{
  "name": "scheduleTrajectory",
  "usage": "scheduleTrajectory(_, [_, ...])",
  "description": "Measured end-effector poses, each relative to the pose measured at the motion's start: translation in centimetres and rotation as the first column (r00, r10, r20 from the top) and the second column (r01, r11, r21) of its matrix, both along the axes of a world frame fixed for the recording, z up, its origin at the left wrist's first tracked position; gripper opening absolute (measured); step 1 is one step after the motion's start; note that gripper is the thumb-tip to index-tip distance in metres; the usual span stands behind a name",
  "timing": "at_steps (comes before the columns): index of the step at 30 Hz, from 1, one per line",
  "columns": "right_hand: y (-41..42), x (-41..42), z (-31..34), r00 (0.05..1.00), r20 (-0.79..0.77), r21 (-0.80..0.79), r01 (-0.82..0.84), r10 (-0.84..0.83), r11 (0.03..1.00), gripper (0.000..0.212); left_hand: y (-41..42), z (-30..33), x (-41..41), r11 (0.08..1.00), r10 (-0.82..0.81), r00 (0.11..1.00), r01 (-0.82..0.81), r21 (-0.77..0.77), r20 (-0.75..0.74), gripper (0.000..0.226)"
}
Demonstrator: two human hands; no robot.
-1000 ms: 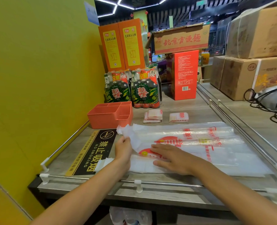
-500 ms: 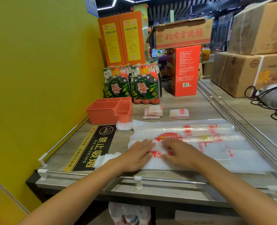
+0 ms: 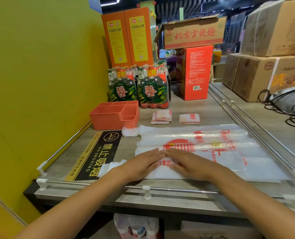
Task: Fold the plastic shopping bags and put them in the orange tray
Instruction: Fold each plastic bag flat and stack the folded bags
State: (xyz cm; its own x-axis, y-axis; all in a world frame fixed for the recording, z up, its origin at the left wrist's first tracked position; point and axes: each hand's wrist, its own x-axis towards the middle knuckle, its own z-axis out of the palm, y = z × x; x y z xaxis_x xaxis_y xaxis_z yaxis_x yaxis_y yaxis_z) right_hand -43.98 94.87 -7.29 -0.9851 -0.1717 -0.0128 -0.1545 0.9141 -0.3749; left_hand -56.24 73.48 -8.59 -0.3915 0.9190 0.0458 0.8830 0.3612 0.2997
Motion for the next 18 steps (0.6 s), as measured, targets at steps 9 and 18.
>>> scheduleTrajectory(9, [-0.4,1.2,0.1,1.000,0.009,0.241,-0.023,0.021,0.970,0.060,-0.5,0.0,-0.2,0.997,-0.018,0.999,0.015,-0.079,-0.037,0.049])
scheduleTrajectory(18, [0.1,2.0,-0.8,0.995,0.081,0.207,-0.072,0.056,0.976,0.068,-1.1,2.4,0.8,0.959,0.257,0.965,-0.247,-0.142,0.051,0.066])
